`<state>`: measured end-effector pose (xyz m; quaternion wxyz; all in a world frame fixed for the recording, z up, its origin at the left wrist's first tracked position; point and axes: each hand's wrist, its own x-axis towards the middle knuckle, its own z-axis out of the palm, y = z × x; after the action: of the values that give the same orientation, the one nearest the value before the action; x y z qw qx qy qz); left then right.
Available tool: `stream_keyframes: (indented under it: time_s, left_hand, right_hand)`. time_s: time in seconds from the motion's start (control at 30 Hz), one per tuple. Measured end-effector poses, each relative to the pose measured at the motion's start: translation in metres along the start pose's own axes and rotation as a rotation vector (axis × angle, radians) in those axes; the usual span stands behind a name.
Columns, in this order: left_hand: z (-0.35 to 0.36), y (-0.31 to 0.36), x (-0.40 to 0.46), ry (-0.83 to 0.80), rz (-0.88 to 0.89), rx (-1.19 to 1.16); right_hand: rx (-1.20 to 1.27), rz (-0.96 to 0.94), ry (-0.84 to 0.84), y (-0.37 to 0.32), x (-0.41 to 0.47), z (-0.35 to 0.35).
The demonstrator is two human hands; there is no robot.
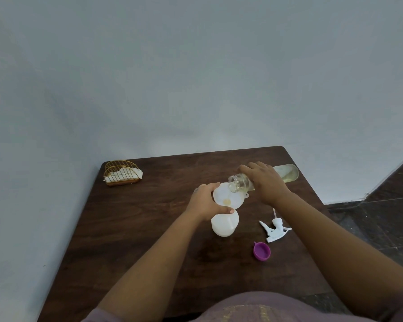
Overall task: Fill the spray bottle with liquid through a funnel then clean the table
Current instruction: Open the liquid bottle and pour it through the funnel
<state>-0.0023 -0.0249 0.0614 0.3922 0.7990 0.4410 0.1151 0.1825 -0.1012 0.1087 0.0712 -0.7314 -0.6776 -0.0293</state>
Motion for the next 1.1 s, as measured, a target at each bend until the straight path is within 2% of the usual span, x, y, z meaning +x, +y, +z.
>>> stream_keyframes:
  time_s: [1.1]
  left_hand:
    - [-0.0006,0.0003,-0.0001,-0.011,0.002,0.020]
  right_hand:
    - [0.014,-0.007,0.010,0.0019,0.0011,0.0018]
